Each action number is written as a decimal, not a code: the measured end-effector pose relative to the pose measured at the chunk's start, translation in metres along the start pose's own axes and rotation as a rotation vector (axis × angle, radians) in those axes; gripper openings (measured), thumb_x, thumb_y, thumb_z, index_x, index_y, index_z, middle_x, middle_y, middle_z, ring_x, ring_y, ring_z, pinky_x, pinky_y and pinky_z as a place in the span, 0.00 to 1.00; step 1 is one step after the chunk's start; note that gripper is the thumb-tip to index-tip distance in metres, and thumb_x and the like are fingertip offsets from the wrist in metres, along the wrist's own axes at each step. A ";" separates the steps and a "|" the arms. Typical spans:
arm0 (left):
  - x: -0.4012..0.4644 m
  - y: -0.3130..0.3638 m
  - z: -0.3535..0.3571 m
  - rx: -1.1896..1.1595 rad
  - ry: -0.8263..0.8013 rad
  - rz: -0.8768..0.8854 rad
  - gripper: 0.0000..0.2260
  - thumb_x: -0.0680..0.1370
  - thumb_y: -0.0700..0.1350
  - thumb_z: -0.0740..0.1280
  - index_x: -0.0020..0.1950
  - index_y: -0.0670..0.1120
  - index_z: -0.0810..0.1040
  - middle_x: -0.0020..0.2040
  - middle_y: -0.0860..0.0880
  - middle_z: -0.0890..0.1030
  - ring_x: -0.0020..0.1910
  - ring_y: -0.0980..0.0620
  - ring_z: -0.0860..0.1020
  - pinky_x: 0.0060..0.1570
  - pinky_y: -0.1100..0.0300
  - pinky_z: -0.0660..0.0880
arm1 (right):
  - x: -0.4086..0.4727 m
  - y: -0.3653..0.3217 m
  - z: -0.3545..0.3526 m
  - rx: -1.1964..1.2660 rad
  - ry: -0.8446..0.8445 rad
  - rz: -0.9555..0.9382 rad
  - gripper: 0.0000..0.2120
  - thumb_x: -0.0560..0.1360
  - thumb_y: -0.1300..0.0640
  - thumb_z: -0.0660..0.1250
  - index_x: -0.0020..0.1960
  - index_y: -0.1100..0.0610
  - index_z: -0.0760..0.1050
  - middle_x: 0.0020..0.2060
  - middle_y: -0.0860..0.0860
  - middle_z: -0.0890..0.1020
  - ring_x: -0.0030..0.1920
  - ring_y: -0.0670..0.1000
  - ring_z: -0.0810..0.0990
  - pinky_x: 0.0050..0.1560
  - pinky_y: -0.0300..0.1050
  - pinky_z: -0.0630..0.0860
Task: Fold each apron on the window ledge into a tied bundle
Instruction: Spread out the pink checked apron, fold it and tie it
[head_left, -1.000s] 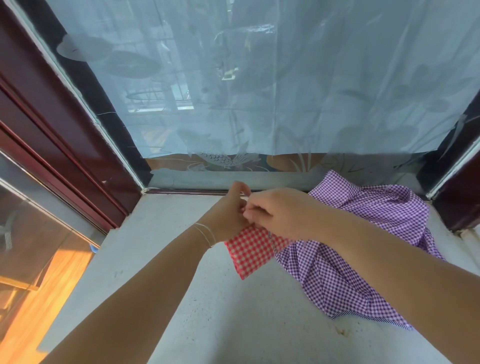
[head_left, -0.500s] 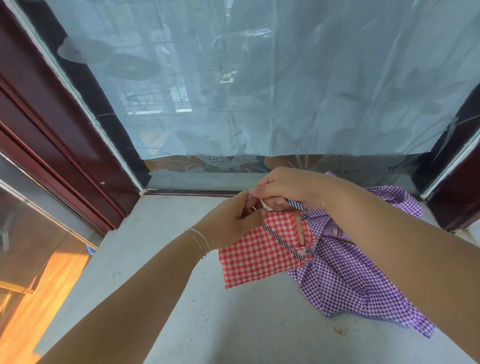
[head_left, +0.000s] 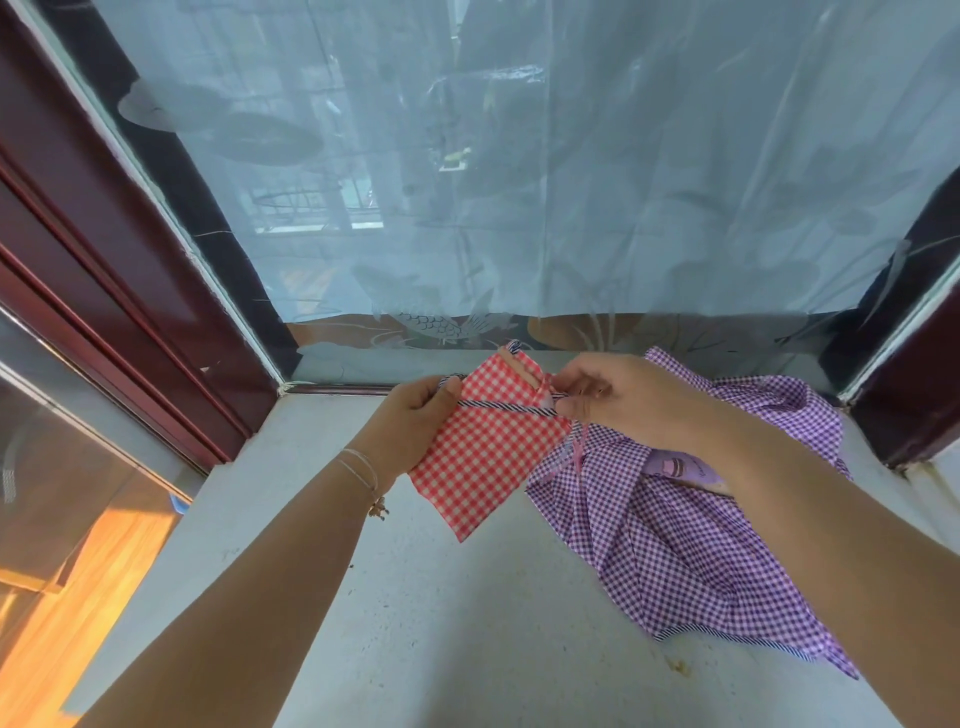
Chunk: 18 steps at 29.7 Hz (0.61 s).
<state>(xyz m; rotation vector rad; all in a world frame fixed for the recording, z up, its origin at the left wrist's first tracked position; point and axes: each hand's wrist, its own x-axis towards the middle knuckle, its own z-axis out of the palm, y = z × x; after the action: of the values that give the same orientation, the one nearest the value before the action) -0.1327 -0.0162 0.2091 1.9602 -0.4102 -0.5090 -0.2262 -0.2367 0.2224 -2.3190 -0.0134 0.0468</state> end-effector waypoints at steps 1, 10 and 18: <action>0.001 0.001 0.001 0.011 -0.003 -0.009 0.12 0.82 0.51 0.56 0.49 0.49 0.78 0.49 0.44 0.83 0.45 0.47 0.81 0.42 0.63 0.75 | -0.001 0.002 0.000 -0.038 0.010 0.003 0.11 0.73 0.47 0.68 0.54 0.48 0.77 0.43 0.38 0.79 0.43 0.33 0.77 0.44 0.24 0.72; 0.011 -0.006 0.016 0.042 0.123 -0.124 0.12 0.81 0.51 0.60 0.46 0.47 0.78 0.39 0.50 0.81 0.38 0.51 0.78 0.37 0.62 0.72 | 0.006 -0.005 0.010 -0.463 0.199 -0.030 0.11 0.81 0.49 0.59 0.48 0.55 0.74 0.36 0.44 0.76 0.34 0.42 0.73 0.34 0.33 0.65; 0.024 -0.003 0.032 -0.296 0.509 -0.107 0.14 0.79 0.53 0.64 0.40 0.46 0.79 0.37 0.51 0.80 0.37 0.52 0.77 0.39 0.57 0.76 | -0.004 -0.019 0.073 0.750 0.183 0.200 0.14 0.82 0.55 0.56 0.40 0.58 0.70 0.24 0.46 0.66 0.22 0.42 0.61 0.22 0.36 0.58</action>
<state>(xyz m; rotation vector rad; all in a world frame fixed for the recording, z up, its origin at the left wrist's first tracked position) -0.1285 -0.0518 0.1898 1.7470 0.0896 -0.1137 -0.2331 -0.1704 0.1866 -1.5607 0.2817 -0.0532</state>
